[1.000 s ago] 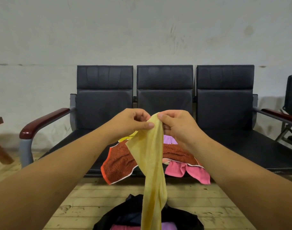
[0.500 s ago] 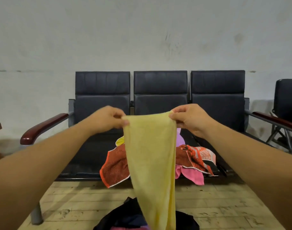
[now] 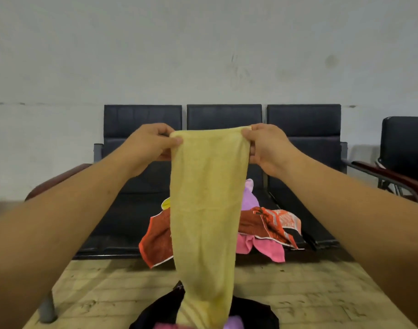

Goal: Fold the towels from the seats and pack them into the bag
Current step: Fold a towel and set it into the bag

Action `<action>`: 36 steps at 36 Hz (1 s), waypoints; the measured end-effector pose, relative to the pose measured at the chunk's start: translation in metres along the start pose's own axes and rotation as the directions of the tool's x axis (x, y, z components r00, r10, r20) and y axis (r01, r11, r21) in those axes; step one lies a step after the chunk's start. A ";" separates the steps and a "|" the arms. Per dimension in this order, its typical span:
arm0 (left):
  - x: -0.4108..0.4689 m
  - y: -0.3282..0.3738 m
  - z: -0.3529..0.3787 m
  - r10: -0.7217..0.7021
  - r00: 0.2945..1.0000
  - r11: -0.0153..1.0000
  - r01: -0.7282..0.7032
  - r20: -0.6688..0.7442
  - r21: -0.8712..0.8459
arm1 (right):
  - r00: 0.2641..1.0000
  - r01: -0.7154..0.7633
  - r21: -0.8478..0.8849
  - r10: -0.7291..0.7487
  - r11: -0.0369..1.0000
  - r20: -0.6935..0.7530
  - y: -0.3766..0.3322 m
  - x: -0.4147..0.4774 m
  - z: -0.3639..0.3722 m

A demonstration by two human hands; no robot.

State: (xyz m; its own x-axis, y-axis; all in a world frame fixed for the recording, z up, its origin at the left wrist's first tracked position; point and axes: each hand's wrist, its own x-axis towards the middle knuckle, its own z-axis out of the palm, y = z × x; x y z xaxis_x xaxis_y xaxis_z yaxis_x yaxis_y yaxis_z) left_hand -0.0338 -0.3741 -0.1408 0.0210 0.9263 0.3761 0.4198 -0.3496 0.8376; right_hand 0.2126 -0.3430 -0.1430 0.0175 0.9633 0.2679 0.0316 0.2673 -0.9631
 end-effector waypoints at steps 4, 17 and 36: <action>0.000 -0.012 0.001 0.010 0.997 0.976 -0.027 -0.079 -0.215 | 0.998 -0.067 0.206 0.065 0.976 0.014 0.005 0.000 0.006; -0.060 -0.122 0.086 -0.087 0.811 0.815 0.392 0.579 -0.426 | 0.957 -0.258 0.386 0.180 0.886 0.228 0.030 0.005 0.013; -0.055 -0.168 0.143 -0.225 0.854 0.746 0.460 0.468 -0.480 | 0.896 -0.439 0.377 0.368 0.815 0.248 0.114 0.022 0.004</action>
State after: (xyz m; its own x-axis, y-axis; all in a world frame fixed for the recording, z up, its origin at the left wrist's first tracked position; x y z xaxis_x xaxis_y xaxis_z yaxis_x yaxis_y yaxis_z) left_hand 0.0240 -0.3468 -0.3586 0.3483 0.9359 -0.0531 -0.1129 0.0981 0.9887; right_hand 0.2130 -0.2917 -0.2469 -0.2207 0.9679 -0.1205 -0.3588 -0.1955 -0.9127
